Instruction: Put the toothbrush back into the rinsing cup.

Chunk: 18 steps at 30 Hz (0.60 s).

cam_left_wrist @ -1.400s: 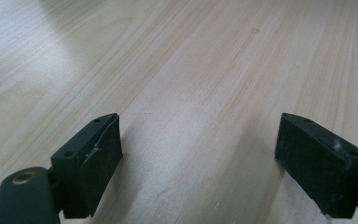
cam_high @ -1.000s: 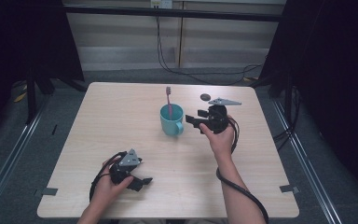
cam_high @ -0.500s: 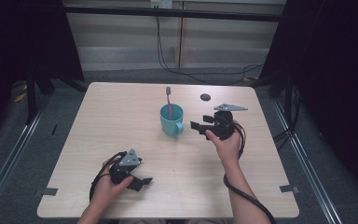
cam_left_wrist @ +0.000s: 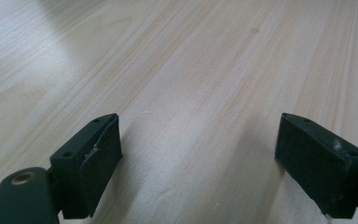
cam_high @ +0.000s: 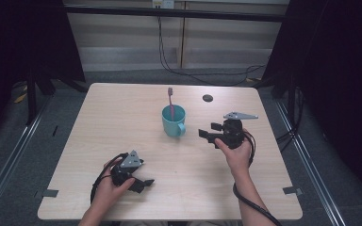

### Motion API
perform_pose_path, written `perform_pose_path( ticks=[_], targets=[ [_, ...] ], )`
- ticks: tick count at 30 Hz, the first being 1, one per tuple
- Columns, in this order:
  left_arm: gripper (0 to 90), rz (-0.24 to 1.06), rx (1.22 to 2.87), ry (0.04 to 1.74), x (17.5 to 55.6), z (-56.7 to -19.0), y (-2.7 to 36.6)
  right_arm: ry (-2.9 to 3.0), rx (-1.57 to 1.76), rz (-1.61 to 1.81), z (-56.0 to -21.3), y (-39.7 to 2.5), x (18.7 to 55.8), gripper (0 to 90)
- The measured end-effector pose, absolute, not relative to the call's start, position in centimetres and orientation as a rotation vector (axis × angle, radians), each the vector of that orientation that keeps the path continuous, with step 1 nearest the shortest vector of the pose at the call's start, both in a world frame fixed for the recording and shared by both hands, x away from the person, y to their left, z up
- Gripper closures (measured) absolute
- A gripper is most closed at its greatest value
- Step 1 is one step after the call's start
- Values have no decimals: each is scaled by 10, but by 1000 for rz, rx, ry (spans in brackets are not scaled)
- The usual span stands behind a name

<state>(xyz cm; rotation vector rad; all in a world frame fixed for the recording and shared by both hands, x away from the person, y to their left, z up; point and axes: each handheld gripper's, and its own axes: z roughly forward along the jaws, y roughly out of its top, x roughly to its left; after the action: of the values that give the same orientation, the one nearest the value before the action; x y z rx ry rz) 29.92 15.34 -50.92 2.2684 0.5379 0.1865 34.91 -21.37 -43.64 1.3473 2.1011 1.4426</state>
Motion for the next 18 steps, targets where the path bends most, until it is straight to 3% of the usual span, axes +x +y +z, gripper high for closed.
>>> perform_pose_path(
  ticks=[18],
  targets=[
    [141,186,2267,537,299,-509,153,2126,1370,1391,-461,-237,326,281]
  ],
)
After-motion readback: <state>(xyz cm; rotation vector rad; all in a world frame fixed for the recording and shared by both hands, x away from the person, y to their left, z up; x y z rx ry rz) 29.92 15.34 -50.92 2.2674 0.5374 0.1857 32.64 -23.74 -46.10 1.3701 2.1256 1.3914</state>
